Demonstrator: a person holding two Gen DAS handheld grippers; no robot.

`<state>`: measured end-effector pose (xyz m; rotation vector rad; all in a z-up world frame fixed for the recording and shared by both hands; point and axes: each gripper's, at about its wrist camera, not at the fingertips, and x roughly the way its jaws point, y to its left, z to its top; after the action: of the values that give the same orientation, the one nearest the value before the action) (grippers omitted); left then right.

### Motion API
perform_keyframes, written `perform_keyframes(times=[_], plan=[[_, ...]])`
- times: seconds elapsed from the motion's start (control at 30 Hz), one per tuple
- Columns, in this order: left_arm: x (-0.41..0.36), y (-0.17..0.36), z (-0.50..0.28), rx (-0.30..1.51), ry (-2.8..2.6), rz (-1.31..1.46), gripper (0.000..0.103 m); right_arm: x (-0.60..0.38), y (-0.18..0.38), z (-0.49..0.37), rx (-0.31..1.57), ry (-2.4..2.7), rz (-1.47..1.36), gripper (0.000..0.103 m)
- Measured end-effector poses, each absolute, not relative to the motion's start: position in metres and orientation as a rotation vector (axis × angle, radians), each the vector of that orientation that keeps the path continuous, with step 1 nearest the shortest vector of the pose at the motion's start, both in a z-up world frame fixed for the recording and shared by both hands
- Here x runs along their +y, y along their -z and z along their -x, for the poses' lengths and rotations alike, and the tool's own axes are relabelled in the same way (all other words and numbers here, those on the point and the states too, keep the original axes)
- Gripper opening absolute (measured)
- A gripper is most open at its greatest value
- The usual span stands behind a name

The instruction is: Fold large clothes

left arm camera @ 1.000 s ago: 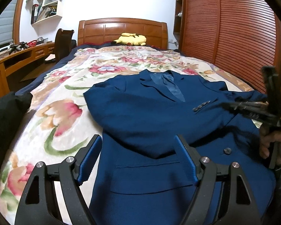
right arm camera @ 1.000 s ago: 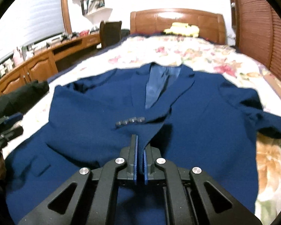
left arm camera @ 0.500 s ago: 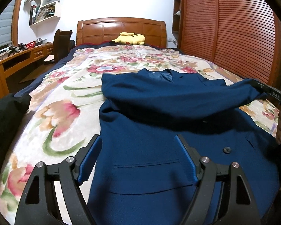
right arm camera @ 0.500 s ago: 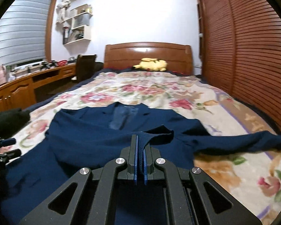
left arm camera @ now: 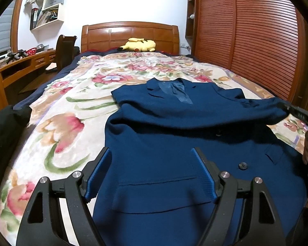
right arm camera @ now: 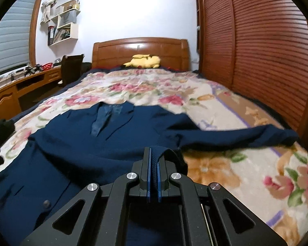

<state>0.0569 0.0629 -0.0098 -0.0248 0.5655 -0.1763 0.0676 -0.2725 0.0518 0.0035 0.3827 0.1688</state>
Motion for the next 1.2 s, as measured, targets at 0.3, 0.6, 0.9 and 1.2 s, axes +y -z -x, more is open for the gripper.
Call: perform_keyframes(times=[0.3,0.6,0.9,1.2], plan=[[0.060,0.005,-0.055,0.552,0.194,0.040,0.079,-0.272,-0.048,-0.031,0.421,-0.202,0.092,0.004],[0.049,-0.007,-0.051,0.503,0.213,0.036,0.079,-0.290,-0.061,-0.021,0.473,-0.171,0.128,0.011],[0.025,-0.015,-0.054,0.471,0.250,0.018,0.079,-0.310,-0.074,-0.028,0.474,-0.152,0.143,0.057],[0.005,-0.016,-0.054,0.456,0.260,-0.024,0.079,-0.343,-0.067,-0.058,0.504,-0.112,0.139,0.057]])
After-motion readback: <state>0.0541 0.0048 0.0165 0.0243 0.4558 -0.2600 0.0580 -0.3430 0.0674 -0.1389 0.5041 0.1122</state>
